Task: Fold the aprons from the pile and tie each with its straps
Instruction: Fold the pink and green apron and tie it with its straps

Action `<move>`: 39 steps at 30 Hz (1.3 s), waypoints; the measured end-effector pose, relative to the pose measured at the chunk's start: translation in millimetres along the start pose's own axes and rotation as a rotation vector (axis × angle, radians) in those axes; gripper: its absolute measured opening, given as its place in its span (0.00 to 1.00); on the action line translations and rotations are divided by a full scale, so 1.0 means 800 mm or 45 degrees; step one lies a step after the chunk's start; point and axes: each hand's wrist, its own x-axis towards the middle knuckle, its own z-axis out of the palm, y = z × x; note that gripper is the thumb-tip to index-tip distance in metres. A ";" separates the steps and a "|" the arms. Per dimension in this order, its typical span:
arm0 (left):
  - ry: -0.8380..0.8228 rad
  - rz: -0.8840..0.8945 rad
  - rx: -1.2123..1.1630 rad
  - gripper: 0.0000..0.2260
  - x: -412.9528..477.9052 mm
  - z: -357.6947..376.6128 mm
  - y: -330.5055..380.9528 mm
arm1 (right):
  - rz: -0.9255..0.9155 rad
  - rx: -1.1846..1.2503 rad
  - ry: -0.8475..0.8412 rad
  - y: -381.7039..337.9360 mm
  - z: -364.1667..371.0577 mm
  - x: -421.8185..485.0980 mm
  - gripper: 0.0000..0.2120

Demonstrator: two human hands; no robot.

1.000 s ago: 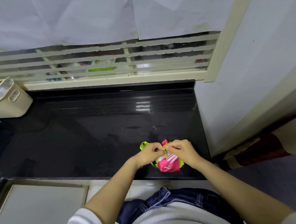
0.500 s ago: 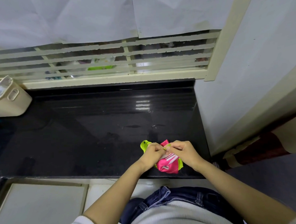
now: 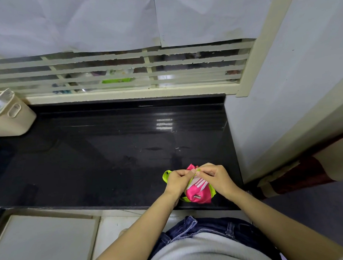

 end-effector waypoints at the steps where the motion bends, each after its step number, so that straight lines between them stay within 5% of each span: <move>1: 0.018 -0.016 -0.031 0.08 -0.001 0.001 0.001 | -0.005 -0.003 0.009 0.000 0.001 0.000 0.10; 6: 0.086 -0.119 -0.235 0.05 0.001 -0.002 0.011 | -0.024 -0.021 0.017 0.001 0.002 -0.002 0.11; 11: 0.130 -0.029 -0.074 0.07 0.004 -0.002 0.014 | -0.011 -0.057 0.015 -0.003 0.002 -0.002 0.09; 17: 0.198 0.346 -0.176 0.06 -0.005 0.011 0.017 | 0.177 0.234 0.321 -0.022 0.006 0.009 0.06; 25: 0.127 0.382 -0.354 0.09 0.002 -0.002 0.021 | 0.474 0.290 0.684 -0.018 0.004 0.031 0.06; 33: 0.126 0.402 -0.543 0.13 0.007 -0.007 0.030 | 0.287 -0.042 0.413 -0.032 -0.005 0.017 0.08; 39: -0.025 0.638 -0.265 0.13 0.010 0.003 0.066 | 0.168 0.049 0.459 -0.055 -0.015 0.033 0.09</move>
